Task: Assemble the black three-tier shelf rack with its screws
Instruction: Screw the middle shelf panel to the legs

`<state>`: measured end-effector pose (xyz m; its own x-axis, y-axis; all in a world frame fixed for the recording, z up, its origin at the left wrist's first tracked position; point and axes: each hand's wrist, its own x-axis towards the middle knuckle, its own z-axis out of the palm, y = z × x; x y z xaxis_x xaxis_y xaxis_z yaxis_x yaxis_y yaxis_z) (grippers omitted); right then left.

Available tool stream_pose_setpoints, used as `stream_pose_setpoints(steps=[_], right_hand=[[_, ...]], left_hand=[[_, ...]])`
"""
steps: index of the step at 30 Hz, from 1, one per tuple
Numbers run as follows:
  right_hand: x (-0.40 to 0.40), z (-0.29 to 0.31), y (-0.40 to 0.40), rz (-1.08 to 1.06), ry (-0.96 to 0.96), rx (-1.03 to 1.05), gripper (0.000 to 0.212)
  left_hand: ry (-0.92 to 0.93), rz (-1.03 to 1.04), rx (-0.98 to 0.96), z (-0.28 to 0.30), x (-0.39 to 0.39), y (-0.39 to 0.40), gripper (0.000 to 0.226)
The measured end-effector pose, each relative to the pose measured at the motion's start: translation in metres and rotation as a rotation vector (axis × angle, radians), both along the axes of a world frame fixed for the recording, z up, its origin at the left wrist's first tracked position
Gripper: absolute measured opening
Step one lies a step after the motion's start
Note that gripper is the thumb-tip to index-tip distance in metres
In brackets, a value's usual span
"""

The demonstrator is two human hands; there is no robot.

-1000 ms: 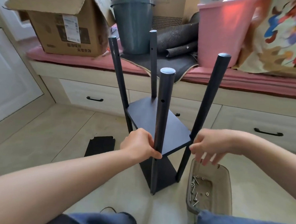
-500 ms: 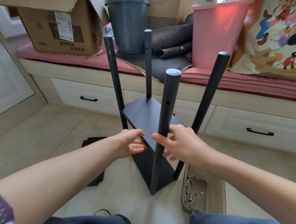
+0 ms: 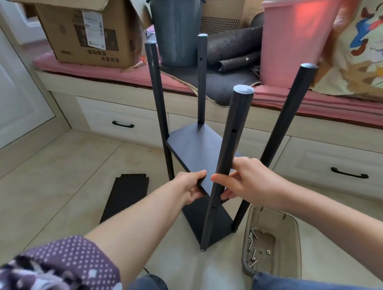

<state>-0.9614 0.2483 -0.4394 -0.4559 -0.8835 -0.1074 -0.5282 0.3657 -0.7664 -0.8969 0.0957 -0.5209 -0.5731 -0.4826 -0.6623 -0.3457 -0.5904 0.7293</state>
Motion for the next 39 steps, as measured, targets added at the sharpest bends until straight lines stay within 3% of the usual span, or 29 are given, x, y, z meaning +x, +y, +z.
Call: stream_pose_setpoints(steps=[7, 14, 25, 32, 36, 39], right_hand=[[-0.008, 0.002, 0.0, 0.085, -0.003, 0.042, 0.01], [-0.014, 0.001, 0.011, 0.123, -0.006, 0.079, 0.01], [-0.002, -0.004, 0.007, 0.06, 0.076, -0.017, 0.004], [0.013, 0.002, 0.004, -0.013, 0.239, -0.1, 0.013], [0.013, 0.005, 0.001, -0.052, 0.238, -0.094, 0.015], [0.013, 0.004, -0.003, -0.074, 0.209, -0.106, 0.018]], left_hand=[[0.185, 0.267, 0.117, -0.019, 0.017, 0.017, 0.033], [0.263, 0.492, 0.073, -0.029, 0.025, 0.028, 0.021], [0.302, 0.495, -0.038, -0.042, 0.021, 0.039, 0.023], [0.304, 0.485, -0.131, -0.051, 0.021, 0.036, 0.027], [0.329, 0.489, -0.118, -0.048, 0.018, 0.036, 0.04], [0.32, 0.496, -0.14, -0.049, 0.014, 0.034, 0.038]])
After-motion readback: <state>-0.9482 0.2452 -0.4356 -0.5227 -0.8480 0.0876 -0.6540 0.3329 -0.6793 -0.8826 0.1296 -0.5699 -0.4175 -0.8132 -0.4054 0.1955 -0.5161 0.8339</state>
